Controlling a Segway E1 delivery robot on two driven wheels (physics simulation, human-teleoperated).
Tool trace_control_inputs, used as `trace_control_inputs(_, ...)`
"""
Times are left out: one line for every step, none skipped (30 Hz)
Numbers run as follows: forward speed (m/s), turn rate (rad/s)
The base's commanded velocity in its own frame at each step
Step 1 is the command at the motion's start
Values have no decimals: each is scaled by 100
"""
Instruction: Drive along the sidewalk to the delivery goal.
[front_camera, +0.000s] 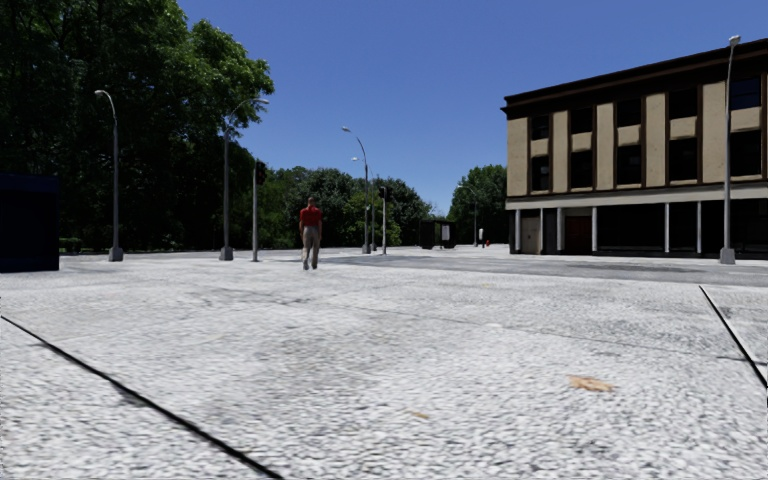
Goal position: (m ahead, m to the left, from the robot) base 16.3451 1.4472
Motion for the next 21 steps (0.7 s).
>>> trace_control_inputs(200, 0)
trace_control_inputs(200, 0)
trace_control_inputs(200, 0)
trace_control_inputs(200, 0)
trace_control_inputs(200, 0)
trace_control_inputs(200, 0)
trace_control_inputs(200, 0)
trace_control_inputs(200, 6)
trace_control_inputs(200, 14)
trace_control_inputs(200, 20)
trace_control_inputs(200, 20)
trace_control_inputs(200, 21)
trace_control_inputs(200, 22)
trace_control_inputs(200, 22)
trace_control_inputs(200, 22)
trace_control_inputs(200, 22)
trace_control_inputs(200, 22)
trace_control_inputs(200, 22)
trace_control_inputs(200, 22)
trace_control_inputs(200, 22)
trace_control_inputs(200, 22)
